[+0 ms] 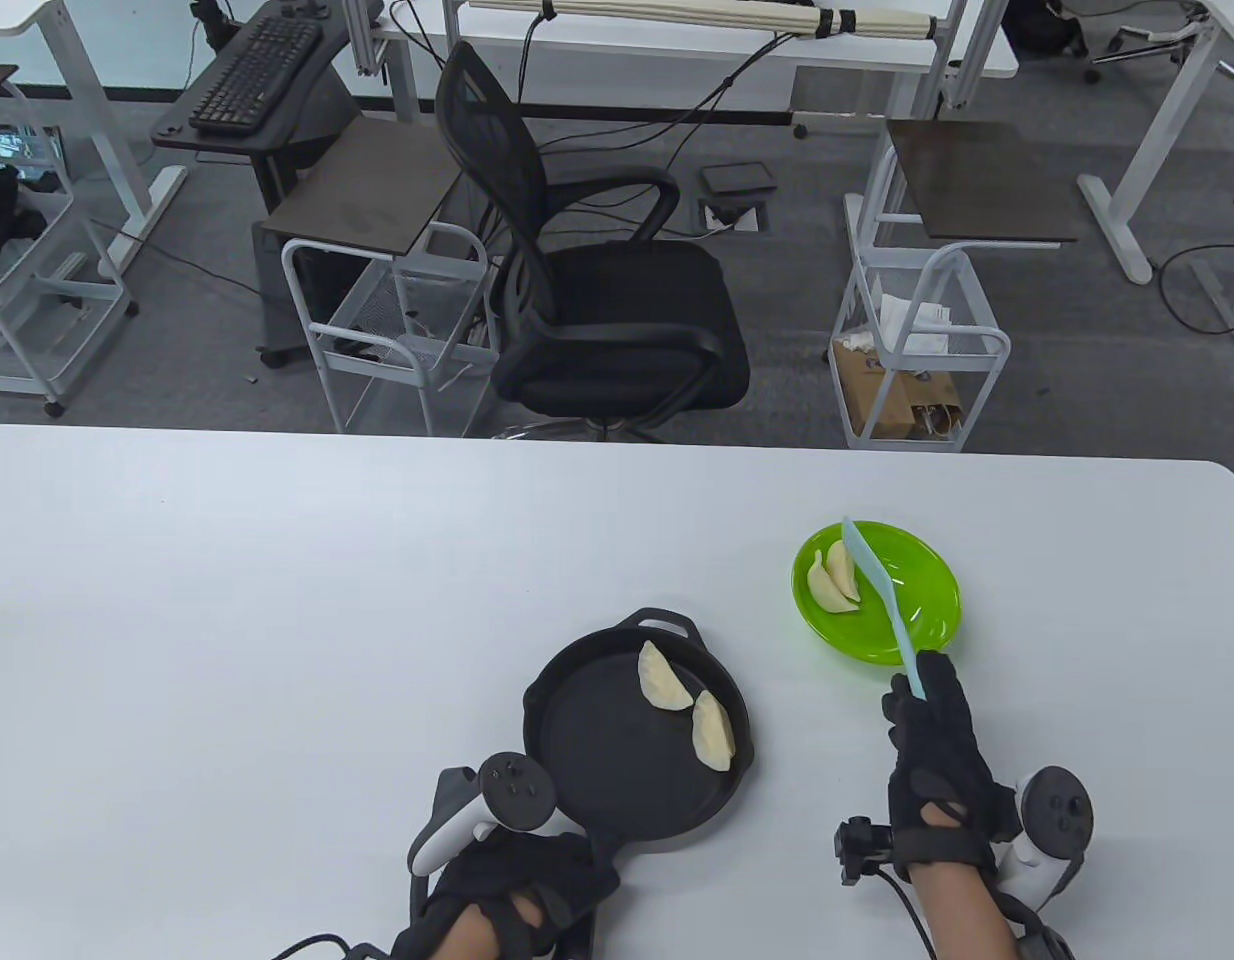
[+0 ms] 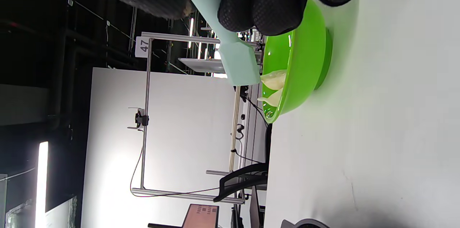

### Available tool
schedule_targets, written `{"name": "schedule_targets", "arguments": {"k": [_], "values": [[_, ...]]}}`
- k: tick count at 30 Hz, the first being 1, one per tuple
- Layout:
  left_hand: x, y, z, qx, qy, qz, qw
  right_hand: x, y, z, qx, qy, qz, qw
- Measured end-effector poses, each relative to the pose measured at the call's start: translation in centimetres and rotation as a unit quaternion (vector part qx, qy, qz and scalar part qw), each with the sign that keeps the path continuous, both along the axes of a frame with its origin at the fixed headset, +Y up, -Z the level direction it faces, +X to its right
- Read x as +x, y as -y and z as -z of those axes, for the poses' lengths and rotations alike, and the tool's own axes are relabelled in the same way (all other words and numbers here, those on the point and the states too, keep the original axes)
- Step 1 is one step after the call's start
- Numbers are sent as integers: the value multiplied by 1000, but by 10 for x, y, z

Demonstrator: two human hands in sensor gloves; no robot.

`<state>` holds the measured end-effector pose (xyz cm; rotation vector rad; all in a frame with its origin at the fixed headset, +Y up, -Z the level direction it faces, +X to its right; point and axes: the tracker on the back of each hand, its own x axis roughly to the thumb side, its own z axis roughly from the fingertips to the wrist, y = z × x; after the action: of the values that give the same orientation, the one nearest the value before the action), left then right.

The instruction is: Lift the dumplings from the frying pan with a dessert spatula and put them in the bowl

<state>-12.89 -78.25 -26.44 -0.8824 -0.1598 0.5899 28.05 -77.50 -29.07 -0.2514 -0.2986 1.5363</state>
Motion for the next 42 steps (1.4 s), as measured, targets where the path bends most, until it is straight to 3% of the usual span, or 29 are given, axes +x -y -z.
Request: {"name": "schedule_targets", "arguments": {"k": [22, 42], "values": [[0, 0, 0, 0, 0, 0, 1000, -24, -18, -8, 33, -67, -32, 997], [0, 0, 0, -1, 0, 0, 1000, -41, -38, -16, 72, -92, -179, 977]]}}
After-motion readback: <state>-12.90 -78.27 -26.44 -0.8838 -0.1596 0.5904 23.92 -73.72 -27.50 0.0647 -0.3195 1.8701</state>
